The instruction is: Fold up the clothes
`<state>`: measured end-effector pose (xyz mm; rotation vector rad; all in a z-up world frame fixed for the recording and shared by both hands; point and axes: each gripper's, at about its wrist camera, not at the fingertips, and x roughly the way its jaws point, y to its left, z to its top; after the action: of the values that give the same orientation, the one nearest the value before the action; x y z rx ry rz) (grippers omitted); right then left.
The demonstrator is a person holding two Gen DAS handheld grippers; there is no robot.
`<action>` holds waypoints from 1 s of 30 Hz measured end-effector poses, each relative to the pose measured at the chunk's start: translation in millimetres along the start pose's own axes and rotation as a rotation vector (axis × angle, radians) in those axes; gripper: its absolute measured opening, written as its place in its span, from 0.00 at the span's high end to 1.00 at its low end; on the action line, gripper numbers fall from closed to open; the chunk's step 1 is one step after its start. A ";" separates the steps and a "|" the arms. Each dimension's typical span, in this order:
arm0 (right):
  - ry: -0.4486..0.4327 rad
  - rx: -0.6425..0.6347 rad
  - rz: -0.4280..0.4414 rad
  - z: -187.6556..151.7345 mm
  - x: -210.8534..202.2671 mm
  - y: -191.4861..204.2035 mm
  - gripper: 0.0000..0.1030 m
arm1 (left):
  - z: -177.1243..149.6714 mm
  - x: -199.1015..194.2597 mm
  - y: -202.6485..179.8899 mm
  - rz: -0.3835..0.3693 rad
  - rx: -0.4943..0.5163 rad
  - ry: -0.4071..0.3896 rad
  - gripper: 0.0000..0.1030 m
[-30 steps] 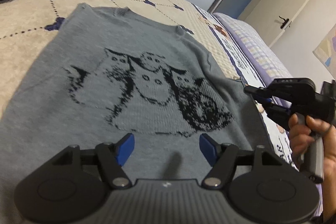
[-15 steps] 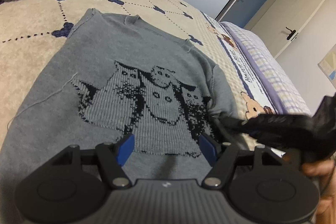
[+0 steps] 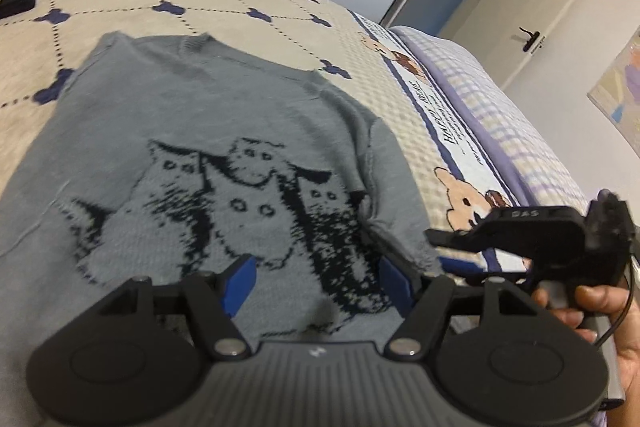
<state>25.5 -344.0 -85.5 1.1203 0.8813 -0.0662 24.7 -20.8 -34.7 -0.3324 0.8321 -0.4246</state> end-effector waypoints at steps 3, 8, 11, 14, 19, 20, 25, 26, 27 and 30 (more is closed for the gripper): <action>0.036 0.141 0.087 -1.3 9.3 -15.7 0.72 | -2.4 6.3 -0.7 0.020 0.012 0.009 0.32; 0.005 0.201 0.119 1.0 9.9 -22.0 0.86 | -5.1 13.1 3.0 0.033 0.010 0.026 0.32; -0.096 0.073 0.076 8.1 -6.8 -2.9 0.88 | -4.1 15.6 3.5 0.033 0.011 0.023 0.32; -0.206 -0.068 0.029 15.3 -22.3 17.0 0.89 | -4.0 19.3 3.4 0.034 0.014 0.025 0.32; -0.394 -0.275 -0.131 31.1 -35.7 34.9 0.89 | -3.2 21.6 0.8 0.035 0.035 0.032 0.32; -0.428 -0.317 -0.162 33.7 -39.4 36.7 0.89 | -3.2 21.9 1.0 0.035 0.036 0.032 0.32; -0.547 -0.491 -0.283 44.1 -43.5 39.1 0.89 | -5.4 22.5 0.2 0.037 0.062 0.031 0.32; -0.557 -0.510 -0.301 47.6 -41.1 35.4 0.89 | -5.6 22.4 -0.3 0.037 0.071 0.031 0.32; -0.554 -0.523 -0.316 50.2 -39.0 31.6 0.89 | -5.7 22.1 -0.5 0.037 0.079 0.030 0.32; -0.505 -0.525 -0.310 49.6 -30.8 25.5 0.89 | -5.2 21.6 1.8 0.033 0.091 0.024 0.32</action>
<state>45.3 -383.1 -39.3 0.4356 0.5586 -0.3395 34.0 -30.3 -52.6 -0.2295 0.8384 -0.4345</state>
